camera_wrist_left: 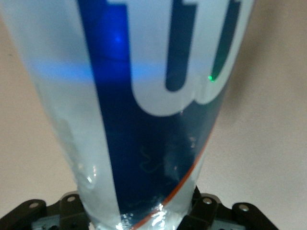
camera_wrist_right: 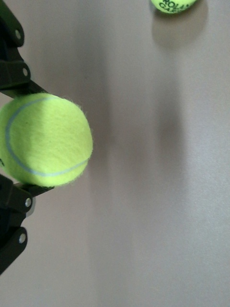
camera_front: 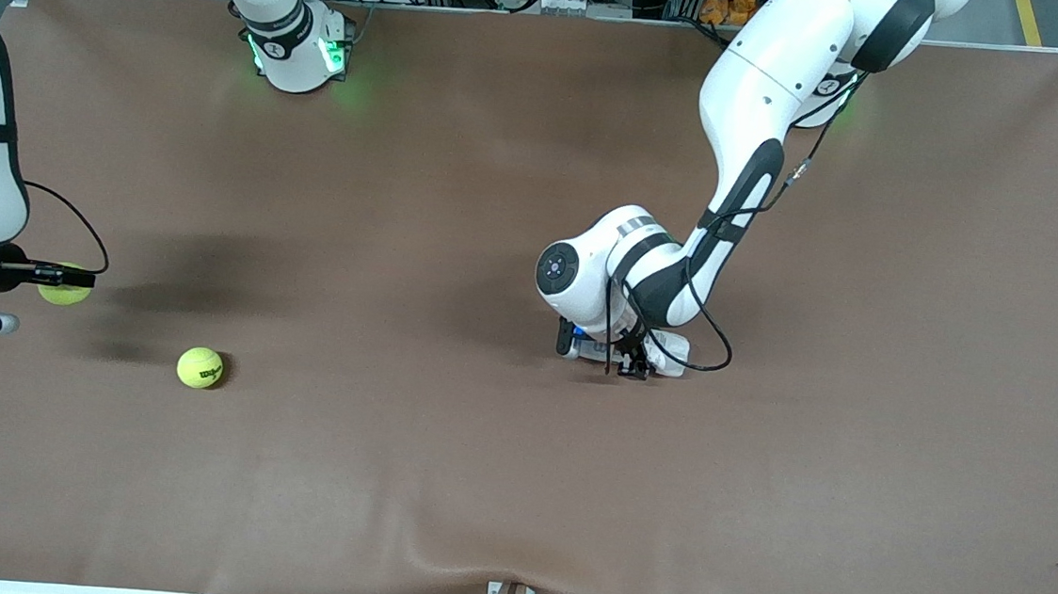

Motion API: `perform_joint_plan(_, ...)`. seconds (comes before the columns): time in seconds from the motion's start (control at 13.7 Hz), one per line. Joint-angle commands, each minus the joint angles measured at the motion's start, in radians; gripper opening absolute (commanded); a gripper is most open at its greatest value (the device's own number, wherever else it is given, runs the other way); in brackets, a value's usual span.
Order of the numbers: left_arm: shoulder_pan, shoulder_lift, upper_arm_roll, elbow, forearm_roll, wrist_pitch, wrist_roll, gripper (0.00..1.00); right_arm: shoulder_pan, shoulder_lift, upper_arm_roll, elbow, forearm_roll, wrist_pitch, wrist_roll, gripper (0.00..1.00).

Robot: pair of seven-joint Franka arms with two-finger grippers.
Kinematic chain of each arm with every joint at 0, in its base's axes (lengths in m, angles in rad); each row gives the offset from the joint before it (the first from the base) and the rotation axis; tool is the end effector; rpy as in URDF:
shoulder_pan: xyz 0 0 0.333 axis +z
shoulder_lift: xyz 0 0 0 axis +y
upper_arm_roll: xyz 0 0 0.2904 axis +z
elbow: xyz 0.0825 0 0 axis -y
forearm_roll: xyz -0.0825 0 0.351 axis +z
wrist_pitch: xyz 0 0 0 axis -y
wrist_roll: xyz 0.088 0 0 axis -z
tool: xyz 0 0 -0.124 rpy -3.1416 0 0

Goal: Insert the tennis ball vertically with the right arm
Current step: 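Raise the tube upright with the left gripper while the right gripper lifts the ball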

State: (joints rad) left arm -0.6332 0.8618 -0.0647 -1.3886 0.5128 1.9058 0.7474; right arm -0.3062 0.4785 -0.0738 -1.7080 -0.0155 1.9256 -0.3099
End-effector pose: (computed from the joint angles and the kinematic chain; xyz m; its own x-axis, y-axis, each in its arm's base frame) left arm 0.5270 -0.3773 0.1642 -0.0996 -0.8630 -0.4953 -0.9932 0.1162 -0.0028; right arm 0.5525 -0.2189 0.2757 0.9645 -0.0525 -0.2589 -0.0634 -0.9974 -0.0340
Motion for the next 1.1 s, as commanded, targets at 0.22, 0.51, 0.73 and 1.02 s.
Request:
perform_joint_plan(0.22, 0.006, -0.058, -0.017, 0.06, -0.115, 0.059, -0.008, 0.72, -0.008, -0.008, 0.012, 0.05, 0.043, -0.102, -0.018, 0.67)
perform_joint_plan(0.51, 0.046, -0.124, -0.014, 0.059, -0.24, 0.27, -0.031, 0.73, -0.002, -0.023, 0.014, 0.05, 0.049, -0.154, -0.005, 0.67)
perform_joint_plan(0.73, 0.049, -0.129, -0.01, 0.052, -0.364, 0.503, -0.1, 0.74, 0.005, -0.037, 0.014, 0.057, 0.078, -0.212, 0.018, 0.67)
perform_joint_plan(1.02, 0.049, -0.112, -0.014, 0.017, -0.569, 0.825, -0.192, 0.74, 0.019, -0.054, 0.017, 0.076, 0.11, -0.281, 0.055, 0.68)
